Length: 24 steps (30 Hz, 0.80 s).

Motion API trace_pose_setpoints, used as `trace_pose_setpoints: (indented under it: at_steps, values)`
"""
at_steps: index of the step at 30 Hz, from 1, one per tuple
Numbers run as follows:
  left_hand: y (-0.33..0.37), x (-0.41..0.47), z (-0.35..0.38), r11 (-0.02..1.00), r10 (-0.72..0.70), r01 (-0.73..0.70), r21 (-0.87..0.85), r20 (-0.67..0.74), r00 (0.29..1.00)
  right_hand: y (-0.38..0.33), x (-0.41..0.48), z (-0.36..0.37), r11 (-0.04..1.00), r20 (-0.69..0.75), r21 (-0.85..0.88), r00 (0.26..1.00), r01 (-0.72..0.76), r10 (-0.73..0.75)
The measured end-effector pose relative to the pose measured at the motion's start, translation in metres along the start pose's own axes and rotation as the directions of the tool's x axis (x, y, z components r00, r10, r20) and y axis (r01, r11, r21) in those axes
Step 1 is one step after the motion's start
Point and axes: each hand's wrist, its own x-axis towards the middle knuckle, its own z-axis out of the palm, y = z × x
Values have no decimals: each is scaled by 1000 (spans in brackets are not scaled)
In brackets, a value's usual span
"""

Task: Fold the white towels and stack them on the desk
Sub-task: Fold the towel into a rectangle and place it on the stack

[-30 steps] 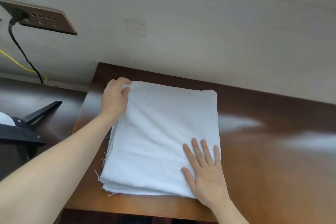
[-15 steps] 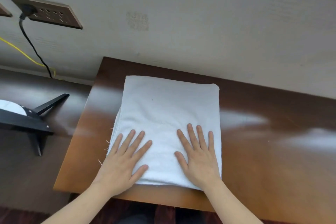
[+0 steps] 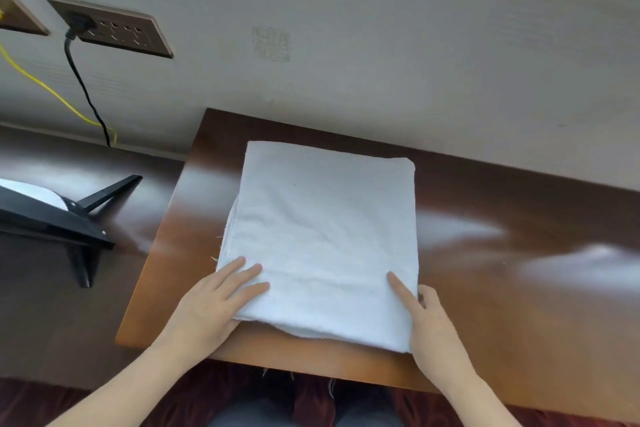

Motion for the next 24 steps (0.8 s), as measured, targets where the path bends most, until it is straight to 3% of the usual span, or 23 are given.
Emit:
trace_pose_setpoints:
  at_steps: [4, 7, 11, 13, 15, 19, 24]
  values:
    - [-2, 17, -13, 997, 47, -41, 69, -88, 995, 21, 8, -6, 964, -22, -245, 994, 98, -107]
    - [-3, 26, -29, 998, 44, -40, 44, -103, 994, 26, 13, -17, 960, -71, -210, 976, 186, -205]
    - [-5, 24, -57, 995, -41, 39, -90, -17, 999, 17, 14, -34, 977, -32, 80, 980, 197, -195]
    - [-5, 23, -77, 977, -114, 125, -174, 68, 991, 13, 8, -45, 954, 76, 285, 990, 93, -120]
    - [-3, 26, -99, 947, -164, 222, -232, 245, 956, 8, 2, -60, 910, 172, 414, 984, -21, -55]
    - [-1, 53, -135, 853, -128, 329, -406, 448, 885, -2, 5, -88, 714, 160, 693, 987, -97, -21]
    - [-19, 108, -144, 719, -221, 400, -568, 359, 907, -8, 44, -91, 482, 103, 858, 978, -179, 179]
